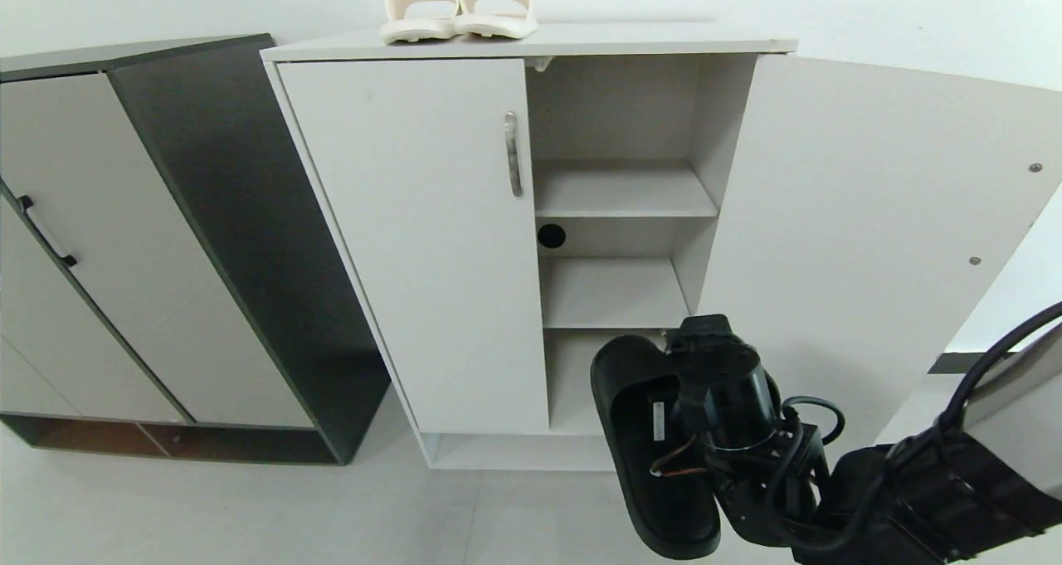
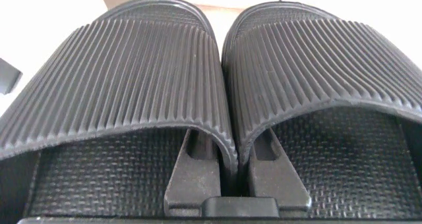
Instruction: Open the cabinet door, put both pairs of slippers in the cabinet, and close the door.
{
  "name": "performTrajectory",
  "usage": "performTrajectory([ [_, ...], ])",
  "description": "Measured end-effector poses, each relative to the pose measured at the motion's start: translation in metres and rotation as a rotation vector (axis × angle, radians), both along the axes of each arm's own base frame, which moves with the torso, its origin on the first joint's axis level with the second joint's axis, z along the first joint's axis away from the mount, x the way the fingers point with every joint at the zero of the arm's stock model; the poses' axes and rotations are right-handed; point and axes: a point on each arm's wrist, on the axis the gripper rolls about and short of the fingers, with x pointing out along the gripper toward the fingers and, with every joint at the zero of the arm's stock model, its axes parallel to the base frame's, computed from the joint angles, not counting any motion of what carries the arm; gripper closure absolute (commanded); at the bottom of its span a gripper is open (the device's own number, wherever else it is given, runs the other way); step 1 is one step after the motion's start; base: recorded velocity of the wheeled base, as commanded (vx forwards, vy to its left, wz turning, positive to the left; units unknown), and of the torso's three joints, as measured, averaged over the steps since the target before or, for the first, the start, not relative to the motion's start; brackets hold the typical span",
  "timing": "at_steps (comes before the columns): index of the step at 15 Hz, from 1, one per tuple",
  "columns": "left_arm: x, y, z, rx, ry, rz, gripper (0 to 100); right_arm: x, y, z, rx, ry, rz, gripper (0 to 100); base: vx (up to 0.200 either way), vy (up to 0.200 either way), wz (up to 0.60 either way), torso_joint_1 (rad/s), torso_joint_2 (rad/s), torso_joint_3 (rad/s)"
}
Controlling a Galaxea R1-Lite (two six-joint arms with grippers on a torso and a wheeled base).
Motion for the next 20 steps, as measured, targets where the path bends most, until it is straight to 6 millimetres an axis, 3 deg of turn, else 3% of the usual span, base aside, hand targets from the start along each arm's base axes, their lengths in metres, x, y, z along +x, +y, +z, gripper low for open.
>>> performTrajectory([
  [6, 0.0, 0.0, 0.0, -0.001, 0.0, 0.002, 100, 0.03, 0.031, -0.007, 0.02, -0.029, 0.008, 100, 0.0, 0.0, 0.0, 0.0, 0.0, 0.0],
  [12, 0.0, 0.0, 0.0, -0.001, 0.0, 0.001, 100, 0.045, 0.052, -0.021, 0.01, -0.02, 0.012, 100, 0.0, 0.0, 0.0, 0.002, 0.0, -0.103],
  [20, 0.0, 0.0, 0.0, -0.001, 0.001, 0.001, 100, 0.046, 0.061, -0.032, 0.002, -0.027, -0.009, 100, 0.0, 0.0, 0.0, 0.002, 0.0, -0.194],
])
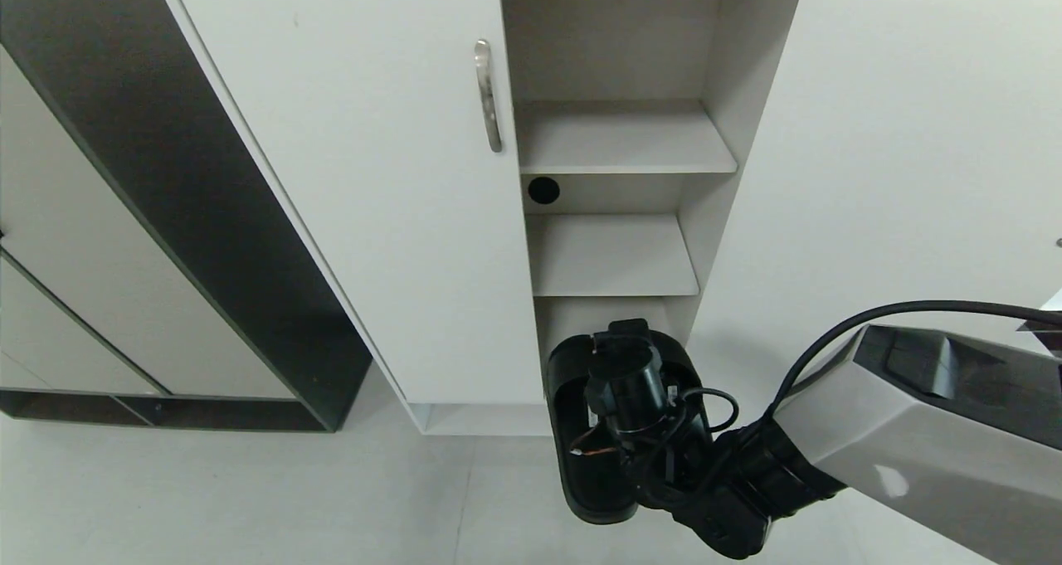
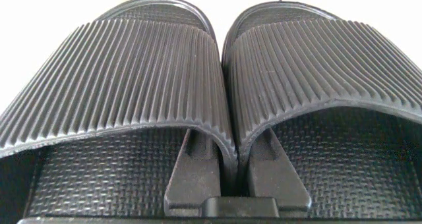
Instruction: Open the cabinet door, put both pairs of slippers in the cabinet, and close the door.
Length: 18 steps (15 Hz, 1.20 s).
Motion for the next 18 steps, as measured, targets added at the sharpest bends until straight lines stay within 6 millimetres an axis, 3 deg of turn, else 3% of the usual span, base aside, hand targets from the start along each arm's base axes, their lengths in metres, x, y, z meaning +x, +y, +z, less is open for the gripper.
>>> performTrajectory([
  [5, 0.0, 0.0, 0.0, 0.0, 0.0, 0.0, 100, 0.002, 0.002, 0.015, 0.039, -0.149, -0.024, 100, 0.0, 0.0, 0.0, 0.0, 0.0, -0.062],
  [9, 0.0, 0.0, 0.0, 0.0, 0.0, 0.0, 100, 0.005, -0.002, 0.013, 0.029, -0.152, -0.035, 100, 0.0, 0.0, 0.0, 0.0, 0.0, 0.0],
  [18, 0.0, 0.0, 0.0, 0.0, 0.0, 0.0, 100, 0.007, -0.004, 0.013, 0.028, -0.152, -0.041, 100, 0.2, 0.0, 0.0, 0.001, 0.0, 0.001],
])
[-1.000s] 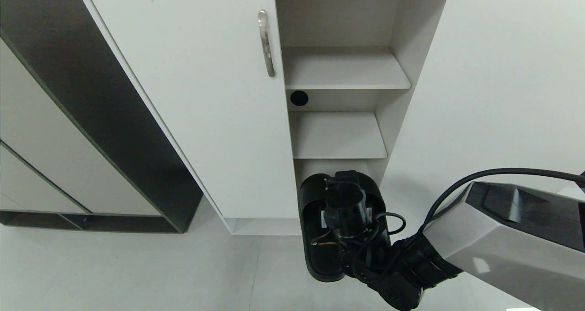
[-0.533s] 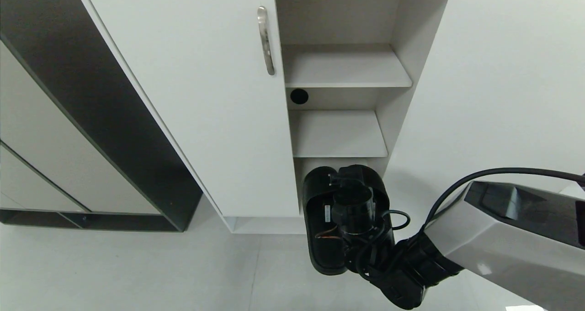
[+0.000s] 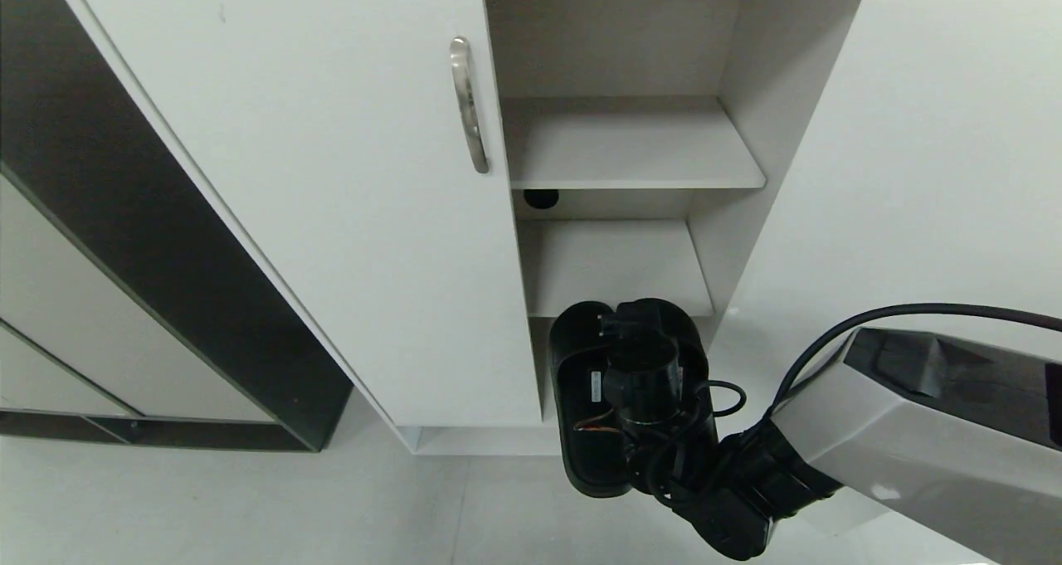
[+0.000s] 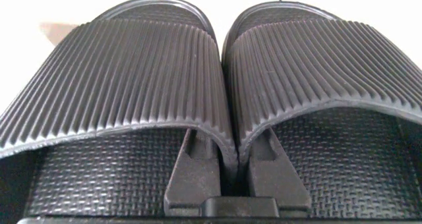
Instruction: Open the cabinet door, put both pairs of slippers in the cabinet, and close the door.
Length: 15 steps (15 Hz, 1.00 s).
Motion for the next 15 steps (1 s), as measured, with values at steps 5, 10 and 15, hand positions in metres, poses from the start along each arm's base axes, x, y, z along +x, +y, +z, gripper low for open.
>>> performTrajectory([
  [5, 0.0, 0.0, 0.0, -0.001, 0.0, 0.0, 100, 0.002, -0.001, -0.002, 0.008, -0.006, -0.006, 100, 0.08, 0.0, 0.0, 0.0, 0.0, 0.001],
  [10, 0.0, 0.0, 0.0, -0.001, 0.0, 0.001, 100, 0.017, -0.002, -0.009, 0.015, -0.017, -0.027, 100, 0.0, 0.0, 0.0, 0.0, 0.0, 0.0],
  [15, 0.0, 0.0, 0.0, -0.003, 0.0, 0.0, 100, 0.052, 0.002, -0.008, 0.007, -0.054, -0.063, 100, 0.0, 0.0, 0.0, 0.0, 0.0, 0.0],
])
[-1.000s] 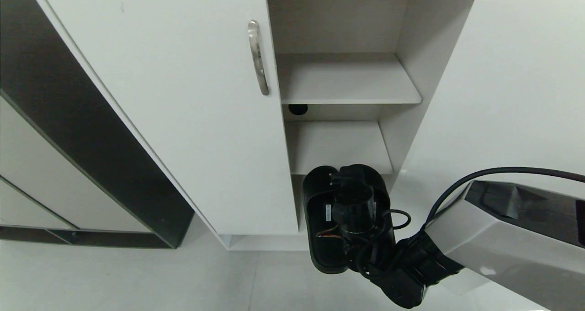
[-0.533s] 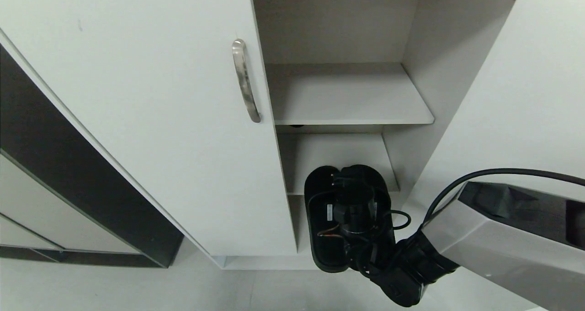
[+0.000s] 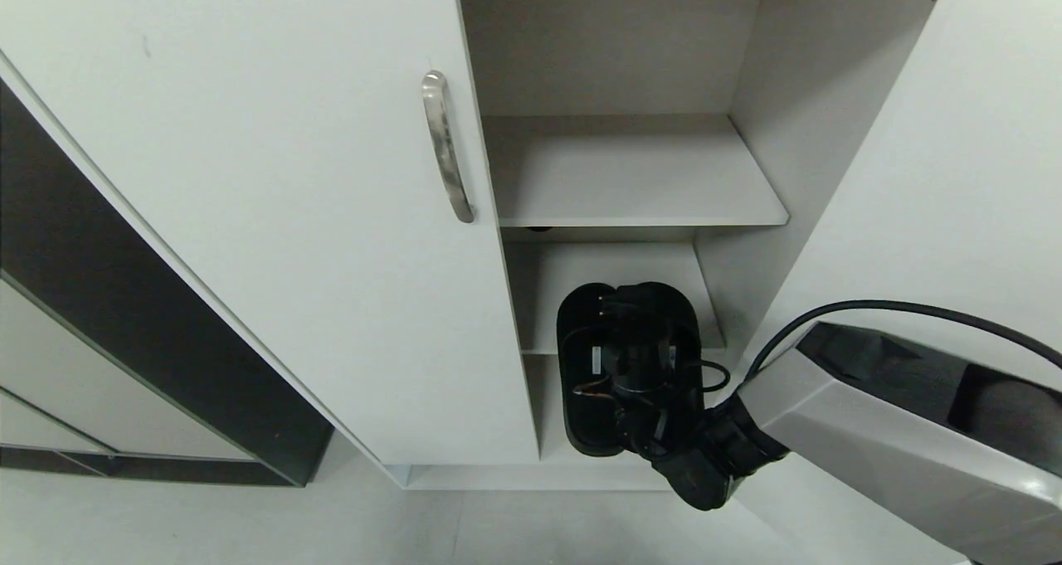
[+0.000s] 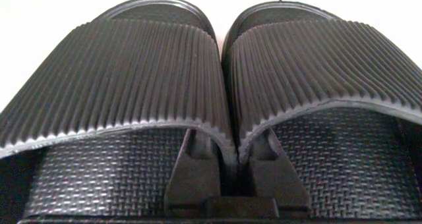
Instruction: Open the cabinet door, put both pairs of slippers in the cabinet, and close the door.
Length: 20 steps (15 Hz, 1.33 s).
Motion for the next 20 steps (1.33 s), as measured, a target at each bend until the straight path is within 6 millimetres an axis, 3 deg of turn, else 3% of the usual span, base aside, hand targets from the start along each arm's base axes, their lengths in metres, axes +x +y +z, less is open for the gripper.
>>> performTrajectory([
  [11, 0.0, 0.0, 0.0, -0.001, 0.0, 0.0, 100, 0.073, 0.001, 0.02, 0.032, -0.042, -0.075, 100, 0.0, 0.0, 0.0, 0.0, 0.0, 0.0],
  [17, 0.0, 0.0, 0.0, -0.003, 0.0, 0.0, 100, 0.088, -0.007, 0.018, 0.021, -0.04, -0.071, 100, 0.0, 0.0, 0.0, 0.0, 0.0, 0.0],
  [18, 0.0, 0.0, 0.0, -0.003, 0.0, 0.0, 100, 0.089, -0.008, 0.019, 0.022, -0.041, -0.07, 0, 0.0, 0.0, 0.0, 0.0, 0.0, 0.0],
  [20, 0.0, 0.0, 0.0, -0.003, 0.0, 0.0, 100, 0.089, -0.008, 0.019, 0.022, -0.041, -0.067, 0, 0.0, 0.0, 0.0, 0.0, 0.0, 0.0],
])
